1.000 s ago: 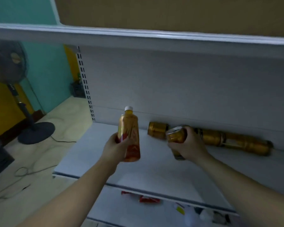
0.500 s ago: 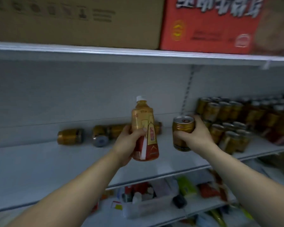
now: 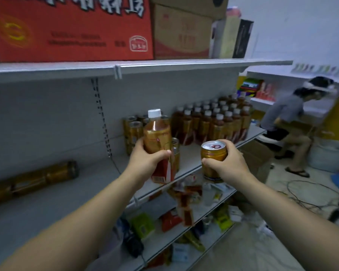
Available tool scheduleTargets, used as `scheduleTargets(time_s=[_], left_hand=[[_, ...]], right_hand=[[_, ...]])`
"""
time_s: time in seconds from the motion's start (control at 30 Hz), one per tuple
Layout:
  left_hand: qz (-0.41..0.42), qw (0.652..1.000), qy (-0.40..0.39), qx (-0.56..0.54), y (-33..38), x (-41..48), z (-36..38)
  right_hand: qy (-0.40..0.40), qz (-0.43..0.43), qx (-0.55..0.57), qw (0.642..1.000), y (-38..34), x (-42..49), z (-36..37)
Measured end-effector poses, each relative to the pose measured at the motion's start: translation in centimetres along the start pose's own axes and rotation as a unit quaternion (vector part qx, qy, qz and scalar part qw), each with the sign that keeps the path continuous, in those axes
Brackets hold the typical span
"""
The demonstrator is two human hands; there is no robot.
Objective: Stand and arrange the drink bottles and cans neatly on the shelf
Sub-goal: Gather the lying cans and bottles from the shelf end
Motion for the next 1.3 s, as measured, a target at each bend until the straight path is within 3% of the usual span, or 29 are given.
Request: scheduleTargets(time_s=[0.23, 0.6, 1.0, 1.3], left_hand=[[0.032, 0.996, 0.026, 0.075, -0.9, 7.2, 1.2], [0.015, 0.979, 0.19, 0.068, -2.1, 14.3, -0.7], [-0.005, 0.956, 0.285, 0.065, -2.8, 13.7, 3.3], [0.0, 0.938, 0.336, 0.089, -2.4, 12.3, 7.2]], right_hand=[[-0.018, -0.01, -0.002, 1.0, 2.3, 8.5, 1.2], [-0.142, -0.066, 0.007, 0.988, 3.0, 19.7, 7.2], [-0.315, -0.098, -0.002, 0.944, 12.4, 21.8, 10.2], [-0.343, -0.142, -0.05, 0.927, 13.9, 22.4, 11.0]])
Point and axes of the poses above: each hand's wrist, its own x-axis towards the middle knuckle, its own z-axis out of the palm, y = z × x, the point moved 4 cm from there along x, towards the middle knuckle, and after that the axes turned 1 degree about -y, right-handed, at the moved point
